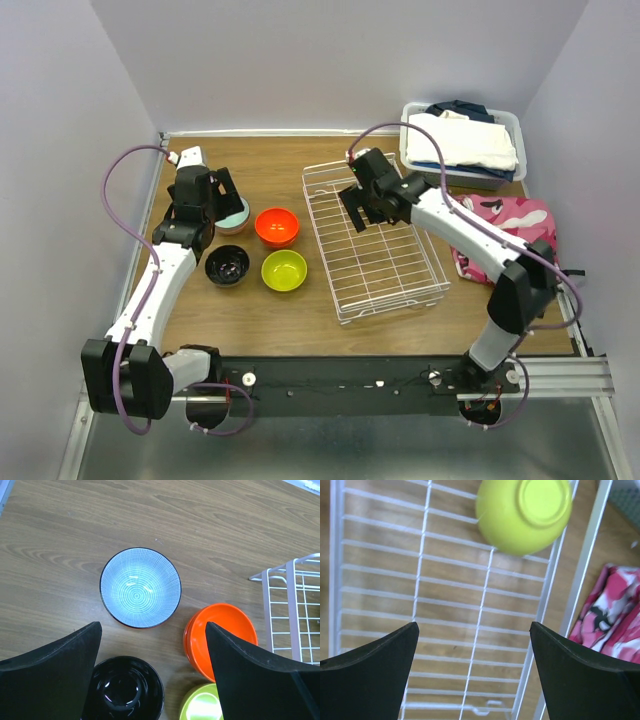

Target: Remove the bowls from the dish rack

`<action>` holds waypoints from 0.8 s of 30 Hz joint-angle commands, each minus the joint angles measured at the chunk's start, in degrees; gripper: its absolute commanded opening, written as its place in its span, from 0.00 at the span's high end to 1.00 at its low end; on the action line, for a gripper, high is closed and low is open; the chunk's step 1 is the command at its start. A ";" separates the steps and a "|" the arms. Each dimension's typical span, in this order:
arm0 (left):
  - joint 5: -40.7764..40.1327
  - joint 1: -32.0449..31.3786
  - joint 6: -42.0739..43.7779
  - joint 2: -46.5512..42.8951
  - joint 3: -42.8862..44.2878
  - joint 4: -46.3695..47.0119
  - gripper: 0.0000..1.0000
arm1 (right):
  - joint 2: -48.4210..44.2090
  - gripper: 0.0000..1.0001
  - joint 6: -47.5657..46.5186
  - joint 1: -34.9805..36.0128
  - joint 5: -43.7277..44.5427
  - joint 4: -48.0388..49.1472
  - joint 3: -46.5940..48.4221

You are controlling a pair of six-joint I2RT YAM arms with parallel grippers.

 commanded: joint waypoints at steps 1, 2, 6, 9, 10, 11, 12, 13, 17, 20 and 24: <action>-0.99 -0.16 0.09 -1.35 0.13 0.33 0.07 | 7.01 0.01 -5.95 0.18 12.46 7.81 4.20; -0.90 -0.07 0.08 -1.35 0.13 0.42 0.07 | 7.89 0.01 -6.57 0.18 13.96 9.31 4.82; -0.99 -0.07 0.17 -1.44 0.22 0.33 0.07 | 12.82 0.01 -10.52 0.18 19.23 14.85 6.32; -1.08 -0.07 0.09 -1.44 0.31 0.24 0.07 | 16.51 0.02 -12.20 0.09 21.96 17.76 7.72; -1.08 -0.07 0.08 -1.44 0.31 0.15 0.07 | 17.30 0.02 -12.38 0.17 22.58 18.20 8.33; -1.08 -0.16 0.17 -1.35 0.39 0.15 0.07 | 19.05 0.01 -12.55 0.18 22.85 18.46 8.77; -1.08 -0.07 0.09 -1.35 0.39 0.07 0.07 | 19.76 0.01 -12.99 0.18 23.46 18.90 9.04; -1.08 -0.07 0.08 -1.44 0.48 0.06 0.07 | 20.64 0.01 -13.17 0.18 23.81 19.17 9.83; -0.99 -0.07 0.08 -1.35 0.48 0.15 0.07 | 23.89 0.02 -13.43 0.18 25.13 19.43 10.62; -0.90 -0.07 -0.09 -1.17 0.48 -0.02 0.07 | 25.48 0.02 -13.87 0.26 25.66 20.22 10.10; -0.64 -0.07 -0.18 -1.08 0.57 0.06 0.07 | 26.80 0.02 -15.28 0.18 25.58 21.19 9.31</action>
